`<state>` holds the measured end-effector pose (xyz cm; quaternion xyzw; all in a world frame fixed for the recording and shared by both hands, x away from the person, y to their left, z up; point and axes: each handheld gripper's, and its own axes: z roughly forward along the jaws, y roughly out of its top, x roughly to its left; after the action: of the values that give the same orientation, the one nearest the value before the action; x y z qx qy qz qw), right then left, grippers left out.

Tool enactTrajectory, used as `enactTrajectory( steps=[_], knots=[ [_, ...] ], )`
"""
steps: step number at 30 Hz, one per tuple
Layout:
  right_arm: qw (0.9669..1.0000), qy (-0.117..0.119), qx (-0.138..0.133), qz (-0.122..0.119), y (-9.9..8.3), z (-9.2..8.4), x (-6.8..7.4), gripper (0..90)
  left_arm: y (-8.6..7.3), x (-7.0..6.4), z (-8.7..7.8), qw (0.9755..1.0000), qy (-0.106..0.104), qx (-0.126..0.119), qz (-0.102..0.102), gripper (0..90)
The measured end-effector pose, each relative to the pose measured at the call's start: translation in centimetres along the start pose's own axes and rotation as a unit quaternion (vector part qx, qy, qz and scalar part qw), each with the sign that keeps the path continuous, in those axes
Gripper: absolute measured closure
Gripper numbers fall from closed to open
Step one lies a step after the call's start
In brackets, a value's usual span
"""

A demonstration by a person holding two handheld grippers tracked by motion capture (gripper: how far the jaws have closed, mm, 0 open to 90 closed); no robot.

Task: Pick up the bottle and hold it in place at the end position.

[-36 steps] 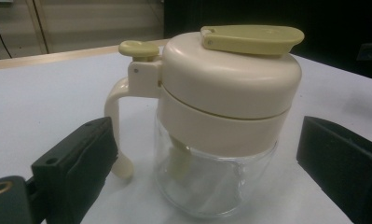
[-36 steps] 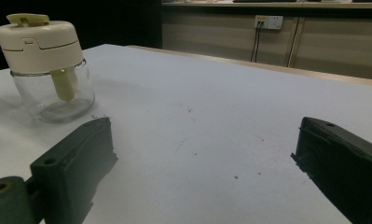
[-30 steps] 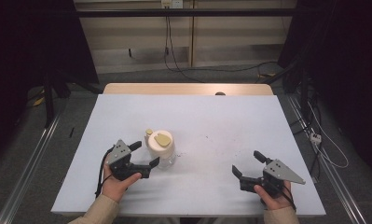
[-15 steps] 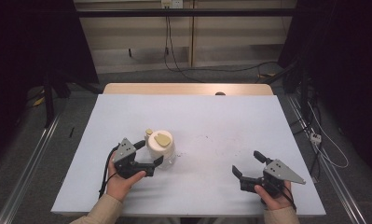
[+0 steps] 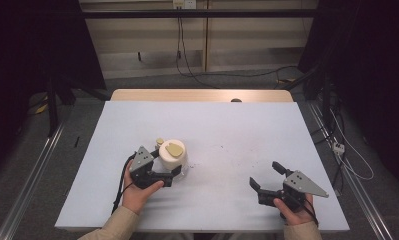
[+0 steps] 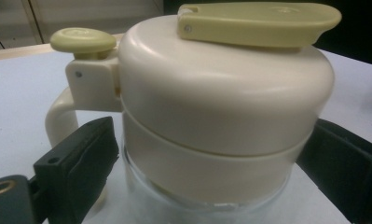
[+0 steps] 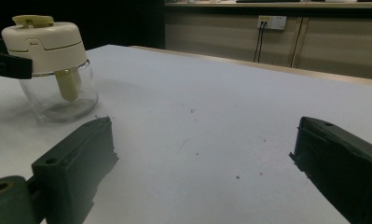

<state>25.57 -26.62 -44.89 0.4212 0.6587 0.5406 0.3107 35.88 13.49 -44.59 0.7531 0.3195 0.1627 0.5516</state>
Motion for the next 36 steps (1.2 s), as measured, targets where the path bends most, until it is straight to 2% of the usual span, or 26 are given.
enactTrajectory(
  steps=[12,24,27,29,32,36],
  knots=[
    [1.0,0.001,-0.003,0.001,0.0,-0.1,-0.1,4.7,0.2,-0.3,1.2,0.9999,0.011,-0.004,0.003,4.3],
    [1.0,-0.001,-0.005,0.003,0.0,-0.1,-0.2,4.7,0.3,-0.7,2.6,0.9994,0.034,-0.004,0.005,3.7],
    [1.0,-0.001,-0.004,0.003,0.0,-0.1,-0.2,4.7,0.3,-0.8,2.8,0.9992,0.039,-0.009,-0.003,4.3],
    [1.0,-0.001,-0.004,0.003,0.1,-0.1,-0.2,4.8,0.2,-0.9,2.9,0.9991,0.04,-0.013,0.005,4.4],
    [1.0,0.0,-0.005,0.003,0.1,-0.1,-0.3,4.7,0.2,-0.9,3.0,0.9991,0.04,-0.017,-0.001,4.9],
    [1.0,-0.001,-0.007,0.005,0.1,-0.1,-0.3,4.7,0.2,-1.0,3.0,0.9989,0.043,-0.02,0.004,5.4]
  ],
)
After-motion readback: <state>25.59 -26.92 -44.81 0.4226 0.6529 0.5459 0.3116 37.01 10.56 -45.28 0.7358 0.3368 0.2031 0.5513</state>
